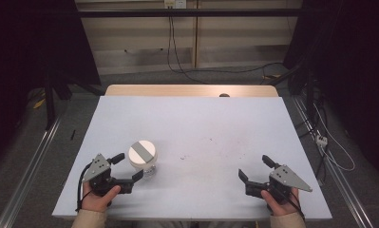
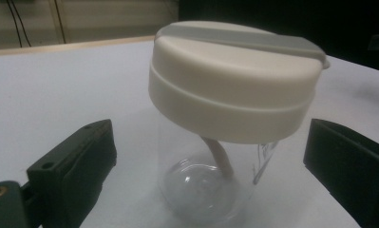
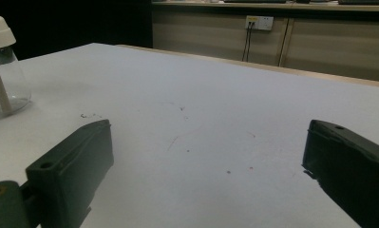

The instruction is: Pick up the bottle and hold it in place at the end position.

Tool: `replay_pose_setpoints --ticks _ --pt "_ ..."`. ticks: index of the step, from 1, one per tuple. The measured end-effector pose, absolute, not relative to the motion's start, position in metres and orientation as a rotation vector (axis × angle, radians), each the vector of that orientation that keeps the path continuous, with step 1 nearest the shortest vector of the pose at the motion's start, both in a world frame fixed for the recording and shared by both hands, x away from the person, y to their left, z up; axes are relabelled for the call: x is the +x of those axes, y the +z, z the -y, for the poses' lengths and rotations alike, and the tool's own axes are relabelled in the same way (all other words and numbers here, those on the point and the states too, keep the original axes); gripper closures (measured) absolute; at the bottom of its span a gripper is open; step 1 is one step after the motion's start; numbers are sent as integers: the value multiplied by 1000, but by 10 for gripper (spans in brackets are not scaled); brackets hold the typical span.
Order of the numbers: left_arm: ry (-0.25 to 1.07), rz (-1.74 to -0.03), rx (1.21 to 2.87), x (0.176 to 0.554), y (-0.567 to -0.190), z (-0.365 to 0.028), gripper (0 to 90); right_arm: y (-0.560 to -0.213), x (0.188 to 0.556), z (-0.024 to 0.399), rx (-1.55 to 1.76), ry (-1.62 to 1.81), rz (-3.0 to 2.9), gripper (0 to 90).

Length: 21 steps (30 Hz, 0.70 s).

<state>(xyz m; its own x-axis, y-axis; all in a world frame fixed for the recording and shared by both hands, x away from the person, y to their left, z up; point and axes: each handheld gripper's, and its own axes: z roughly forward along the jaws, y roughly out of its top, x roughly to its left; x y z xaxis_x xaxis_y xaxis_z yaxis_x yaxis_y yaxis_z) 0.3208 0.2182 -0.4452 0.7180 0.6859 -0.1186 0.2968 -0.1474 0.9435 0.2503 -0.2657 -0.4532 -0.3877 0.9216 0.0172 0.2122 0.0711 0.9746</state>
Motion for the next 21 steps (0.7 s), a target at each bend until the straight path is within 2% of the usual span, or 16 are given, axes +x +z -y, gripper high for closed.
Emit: replay_pose_setpoints --ticks 21 --pt "400 -809 1821 338 -450 -182 41 -453 252 263 1128 1360 -1700 29"
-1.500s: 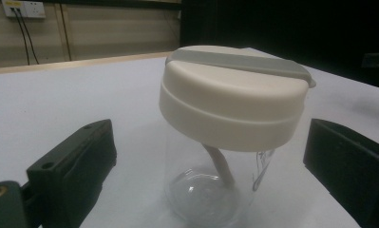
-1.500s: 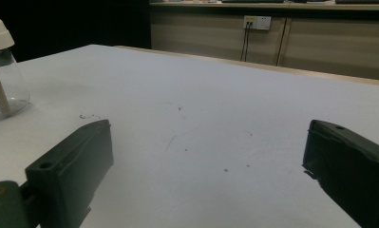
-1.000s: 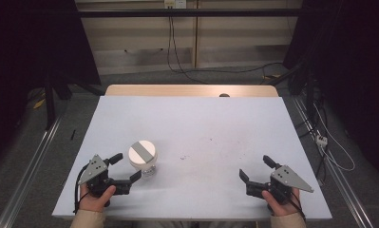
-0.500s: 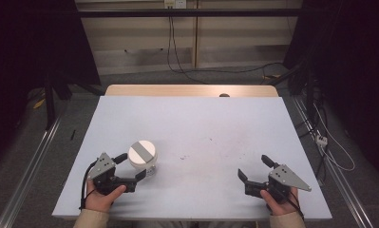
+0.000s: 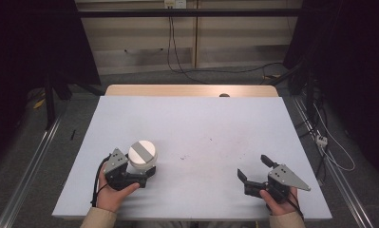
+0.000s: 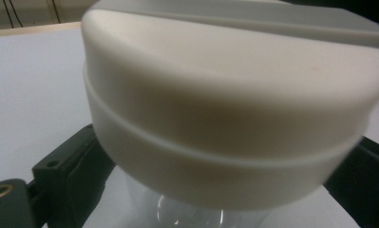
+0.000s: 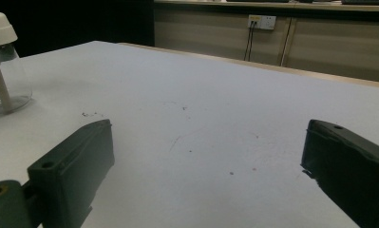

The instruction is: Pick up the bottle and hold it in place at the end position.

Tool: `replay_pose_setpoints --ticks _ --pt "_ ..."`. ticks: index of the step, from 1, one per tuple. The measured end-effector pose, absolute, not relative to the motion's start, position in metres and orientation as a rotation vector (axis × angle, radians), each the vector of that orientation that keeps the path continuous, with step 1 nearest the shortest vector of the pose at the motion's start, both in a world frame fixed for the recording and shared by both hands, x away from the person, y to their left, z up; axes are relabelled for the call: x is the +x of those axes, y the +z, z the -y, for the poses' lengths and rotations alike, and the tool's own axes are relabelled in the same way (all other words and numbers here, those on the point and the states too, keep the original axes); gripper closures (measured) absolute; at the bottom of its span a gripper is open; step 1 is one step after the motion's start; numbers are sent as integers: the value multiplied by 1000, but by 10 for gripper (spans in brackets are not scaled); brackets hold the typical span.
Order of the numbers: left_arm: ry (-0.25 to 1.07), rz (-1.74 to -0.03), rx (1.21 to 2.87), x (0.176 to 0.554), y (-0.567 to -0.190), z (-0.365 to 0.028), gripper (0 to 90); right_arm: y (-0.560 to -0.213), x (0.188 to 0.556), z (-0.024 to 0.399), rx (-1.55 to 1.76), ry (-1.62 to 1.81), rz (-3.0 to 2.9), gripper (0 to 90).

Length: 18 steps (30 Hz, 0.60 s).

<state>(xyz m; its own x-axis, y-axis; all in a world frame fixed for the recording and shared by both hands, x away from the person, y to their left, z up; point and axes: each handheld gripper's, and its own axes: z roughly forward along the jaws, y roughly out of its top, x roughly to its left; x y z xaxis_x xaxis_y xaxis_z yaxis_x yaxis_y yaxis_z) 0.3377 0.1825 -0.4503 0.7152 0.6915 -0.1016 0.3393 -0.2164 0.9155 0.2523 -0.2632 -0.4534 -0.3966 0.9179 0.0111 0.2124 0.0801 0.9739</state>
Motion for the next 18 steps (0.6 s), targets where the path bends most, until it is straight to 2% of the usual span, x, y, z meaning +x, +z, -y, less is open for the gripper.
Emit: replay_pose_setpoints --ticks 9,15,18 --pt "401 -820 1826 342 -453 -176 54 -453 252 263 1127 1361 -1700 32" --pt "427 -815 1812 342 -453 -175 132 -453 252 263 1128 1361 -1699 34" --pt "444 -807 1825 342 -454 -173 136 -453 252 264 1130 1358 -1699 34"
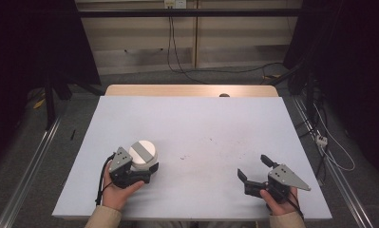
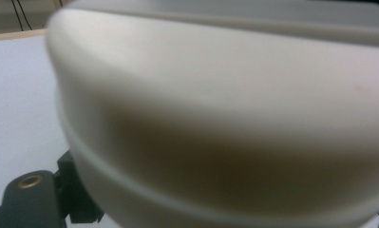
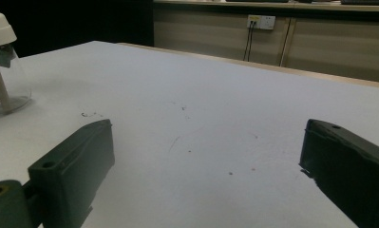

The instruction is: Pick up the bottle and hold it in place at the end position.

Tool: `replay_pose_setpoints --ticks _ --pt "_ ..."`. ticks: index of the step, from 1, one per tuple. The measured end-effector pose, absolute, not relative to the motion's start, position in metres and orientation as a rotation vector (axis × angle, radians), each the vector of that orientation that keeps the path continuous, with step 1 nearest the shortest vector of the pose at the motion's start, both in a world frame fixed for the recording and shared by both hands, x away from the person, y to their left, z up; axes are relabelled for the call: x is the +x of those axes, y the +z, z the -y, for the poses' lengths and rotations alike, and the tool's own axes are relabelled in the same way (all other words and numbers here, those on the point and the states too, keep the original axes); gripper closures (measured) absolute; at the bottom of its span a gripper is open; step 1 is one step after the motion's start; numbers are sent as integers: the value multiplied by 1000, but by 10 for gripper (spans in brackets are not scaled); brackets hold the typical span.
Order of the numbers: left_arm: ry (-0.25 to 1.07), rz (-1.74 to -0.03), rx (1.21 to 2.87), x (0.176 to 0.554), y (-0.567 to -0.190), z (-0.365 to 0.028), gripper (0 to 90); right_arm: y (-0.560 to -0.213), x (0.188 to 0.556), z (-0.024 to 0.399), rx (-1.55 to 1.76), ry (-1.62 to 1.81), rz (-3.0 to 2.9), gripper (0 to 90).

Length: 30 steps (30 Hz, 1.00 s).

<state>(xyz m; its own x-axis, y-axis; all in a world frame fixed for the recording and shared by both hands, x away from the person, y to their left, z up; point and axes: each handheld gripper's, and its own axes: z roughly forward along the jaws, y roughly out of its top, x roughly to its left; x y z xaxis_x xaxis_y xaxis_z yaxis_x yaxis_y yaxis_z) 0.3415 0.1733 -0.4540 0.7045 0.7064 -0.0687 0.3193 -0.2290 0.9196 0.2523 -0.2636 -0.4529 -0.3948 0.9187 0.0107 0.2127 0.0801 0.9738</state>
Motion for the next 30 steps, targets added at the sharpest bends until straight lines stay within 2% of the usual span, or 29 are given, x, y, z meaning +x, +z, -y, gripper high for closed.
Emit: replay_pose_setpoints --ticks 9,30 --pt "460 -811 1807 341 -455 -174 171 -453 252 264 1131 1360 -1697 36" --pt "490 -775 1785 338 -451 -174 184 -452 252 265 1130 1362 -1690 37"
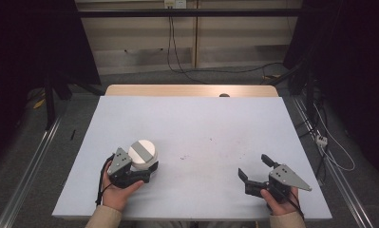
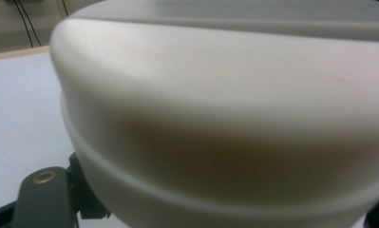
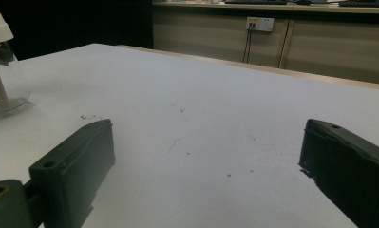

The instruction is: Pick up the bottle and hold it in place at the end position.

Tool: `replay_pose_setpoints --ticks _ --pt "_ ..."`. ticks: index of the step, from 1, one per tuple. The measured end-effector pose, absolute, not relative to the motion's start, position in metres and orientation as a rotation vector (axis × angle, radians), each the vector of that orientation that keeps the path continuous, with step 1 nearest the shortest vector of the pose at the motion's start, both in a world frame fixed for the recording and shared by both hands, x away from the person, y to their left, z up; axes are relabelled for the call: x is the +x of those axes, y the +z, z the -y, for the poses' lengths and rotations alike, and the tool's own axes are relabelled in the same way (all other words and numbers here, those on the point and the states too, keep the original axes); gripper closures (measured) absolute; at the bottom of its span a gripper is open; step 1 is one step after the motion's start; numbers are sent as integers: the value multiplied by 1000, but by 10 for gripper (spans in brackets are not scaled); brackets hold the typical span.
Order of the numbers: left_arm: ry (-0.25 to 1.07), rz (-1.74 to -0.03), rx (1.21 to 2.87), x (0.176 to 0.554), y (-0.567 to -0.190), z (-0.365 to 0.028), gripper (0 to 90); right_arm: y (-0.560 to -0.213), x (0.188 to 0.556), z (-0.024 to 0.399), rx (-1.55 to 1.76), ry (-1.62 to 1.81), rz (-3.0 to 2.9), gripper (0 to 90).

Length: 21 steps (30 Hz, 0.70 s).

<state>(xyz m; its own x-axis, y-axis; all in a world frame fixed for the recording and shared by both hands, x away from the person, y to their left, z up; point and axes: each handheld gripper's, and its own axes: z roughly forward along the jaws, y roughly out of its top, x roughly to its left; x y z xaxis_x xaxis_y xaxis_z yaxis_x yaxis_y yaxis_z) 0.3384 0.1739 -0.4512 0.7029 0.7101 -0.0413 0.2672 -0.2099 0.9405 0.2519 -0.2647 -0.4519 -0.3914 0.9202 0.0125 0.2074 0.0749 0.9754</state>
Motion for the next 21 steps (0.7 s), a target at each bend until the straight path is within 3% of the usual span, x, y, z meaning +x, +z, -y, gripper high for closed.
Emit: replay_pose_setpoints --ticks 21 --pt "466 -702 1773 362 -438 -143 185 -451 254 266 1130 1370 -1679 37"
